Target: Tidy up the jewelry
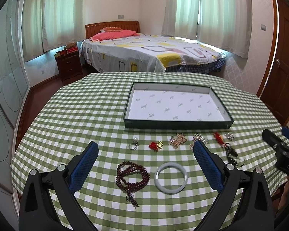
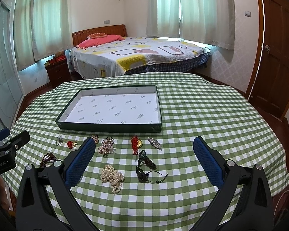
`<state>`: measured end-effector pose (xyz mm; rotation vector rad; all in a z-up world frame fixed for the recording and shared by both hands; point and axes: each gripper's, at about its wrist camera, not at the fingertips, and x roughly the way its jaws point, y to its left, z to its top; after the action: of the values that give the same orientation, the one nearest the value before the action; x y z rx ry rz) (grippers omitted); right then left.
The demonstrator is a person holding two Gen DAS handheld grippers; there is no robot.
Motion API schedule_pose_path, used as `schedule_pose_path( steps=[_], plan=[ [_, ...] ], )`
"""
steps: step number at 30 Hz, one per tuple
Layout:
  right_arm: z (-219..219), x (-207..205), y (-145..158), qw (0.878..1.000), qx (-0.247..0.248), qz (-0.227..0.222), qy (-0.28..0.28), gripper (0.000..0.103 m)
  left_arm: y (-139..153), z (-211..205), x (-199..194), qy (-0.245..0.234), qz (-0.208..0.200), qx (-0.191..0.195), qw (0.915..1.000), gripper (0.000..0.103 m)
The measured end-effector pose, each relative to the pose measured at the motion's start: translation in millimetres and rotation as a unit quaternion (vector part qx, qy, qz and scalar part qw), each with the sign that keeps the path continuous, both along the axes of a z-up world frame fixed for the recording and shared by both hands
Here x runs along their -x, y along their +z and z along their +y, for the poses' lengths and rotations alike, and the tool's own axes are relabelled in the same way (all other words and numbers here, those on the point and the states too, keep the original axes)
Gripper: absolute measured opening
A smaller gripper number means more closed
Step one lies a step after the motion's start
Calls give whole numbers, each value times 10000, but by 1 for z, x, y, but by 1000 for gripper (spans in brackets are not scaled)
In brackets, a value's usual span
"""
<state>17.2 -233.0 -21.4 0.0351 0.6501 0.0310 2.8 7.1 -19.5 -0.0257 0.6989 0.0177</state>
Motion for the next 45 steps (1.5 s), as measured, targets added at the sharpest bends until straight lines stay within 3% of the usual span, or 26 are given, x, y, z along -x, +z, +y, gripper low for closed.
schedule_pose_path(
  steps=[11,20,26,31,37,39,40,41,43,45],
  plan=[
    [-3,-20,-53,9969,-171,723,244,99,-66,27,-13,180,867,145,9960,96],
    [1,-37,-84,9927,-233,1134,342,99,-102,41,-35,246,1213,342,9917,96],
    [3,-46,-92,9912,-245,1246,363,99,-112,41,-44,154,1316,385,9904,96],
    [3,-48,-95,9907,-232,1282,400,99,-118,33,-43,36,1298,-81,9915,96],
    [3,-47,-94,9907,-218,1271,435,99,-117,36,-44,14,1328,-23,9911,95],
    [3,-47,-94,9905,-213,1279,456,99,-115,36,-42,9,1286,-29,9917,88],
    [3,-47,-94,9904,-211,1281,469,99,-113,36,-40,10,1202,-61,9927,70],
    [3,-47,-94,9904,-207,1279,483,99,-112,34,-40,-30,1162,-56,9932,60],
    [4,-47,-94,9902,-199,1279,518,98,-111,35,-40,-40,1158,-71,9932,57],
    [5,-46,-94,9899,-206,1280,566,94,-110,35,-38,-66,1091,-122,9939,45]
  ],
)
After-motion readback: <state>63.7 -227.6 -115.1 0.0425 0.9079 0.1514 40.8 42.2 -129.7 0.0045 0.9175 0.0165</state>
